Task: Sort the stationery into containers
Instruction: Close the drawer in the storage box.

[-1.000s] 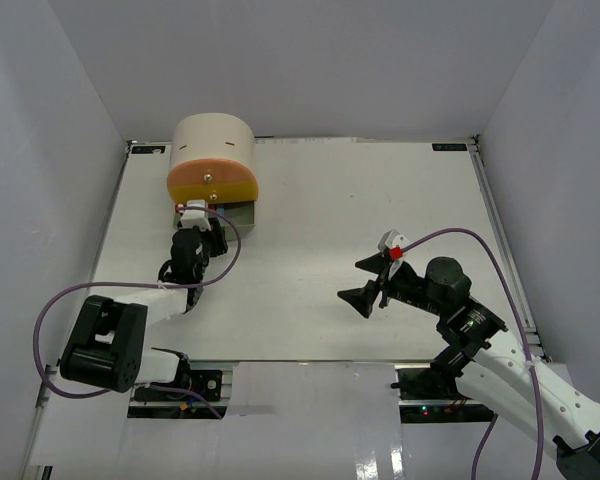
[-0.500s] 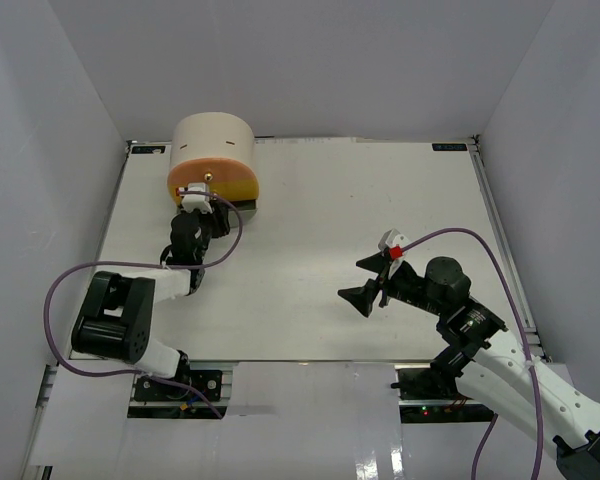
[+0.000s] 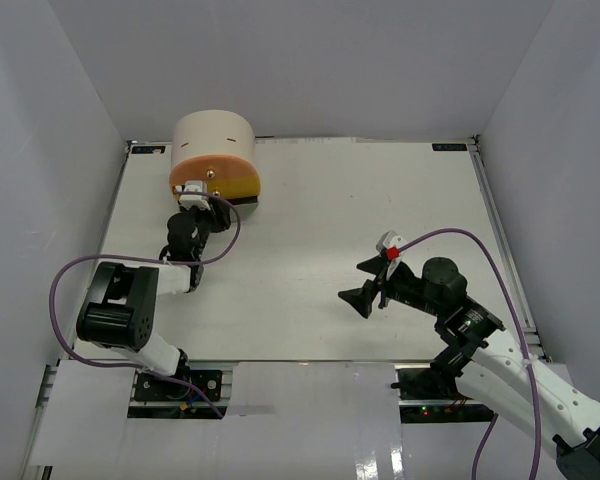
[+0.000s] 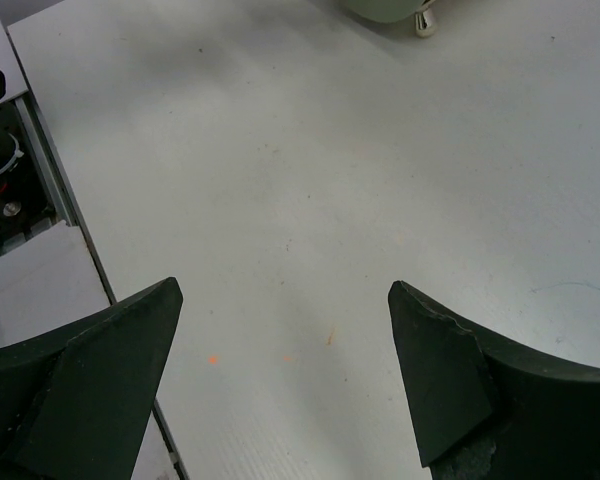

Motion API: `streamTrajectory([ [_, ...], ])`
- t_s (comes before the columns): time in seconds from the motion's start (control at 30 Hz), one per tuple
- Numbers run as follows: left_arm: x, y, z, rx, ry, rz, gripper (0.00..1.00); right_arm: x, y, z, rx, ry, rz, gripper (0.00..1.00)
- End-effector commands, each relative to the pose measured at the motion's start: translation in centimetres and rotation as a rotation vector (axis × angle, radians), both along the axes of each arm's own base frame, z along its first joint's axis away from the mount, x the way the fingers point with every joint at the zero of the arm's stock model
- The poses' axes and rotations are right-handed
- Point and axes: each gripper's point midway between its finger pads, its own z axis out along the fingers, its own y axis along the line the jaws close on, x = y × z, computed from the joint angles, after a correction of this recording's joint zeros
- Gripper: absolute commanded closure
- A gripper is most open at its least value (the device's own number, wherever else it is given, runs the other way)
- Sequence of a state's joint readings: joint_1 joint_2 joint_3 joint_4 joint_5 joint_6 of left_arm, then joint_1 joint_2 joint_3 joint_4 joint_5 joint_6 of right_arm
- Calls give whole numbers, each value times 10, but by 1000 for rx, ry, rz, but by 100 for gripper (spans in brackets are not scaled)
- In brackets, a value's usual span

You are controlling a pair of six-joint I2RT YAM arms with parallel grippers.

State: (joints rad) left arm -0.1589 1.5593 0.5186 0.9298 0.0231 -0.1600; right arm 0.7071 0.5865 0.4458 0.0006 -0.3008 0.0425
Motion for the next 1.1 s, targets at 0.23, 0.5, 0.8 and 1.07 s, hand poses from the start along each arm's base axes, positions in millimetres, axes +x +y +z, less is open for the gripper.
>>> streamTrajectory([
  [0.23, -22, -6, 37, 59, -108, -85, 35, 5, 1, 3, 6, -26, -9, 10],
  [0.5, -33, 3, 10, 61, -36, -39, 37, 5, 1, 2, 3, -23, -5, 10],
  [0.8, -19, 0, -11, 51, 27, -38, 41, 5, 1, 1, 1, -20, -7, 10],
  [1.07, -2, 2, -16, 65, 48, -20, 42, 6, 1, 0, -2, -20, -11, 10],
])
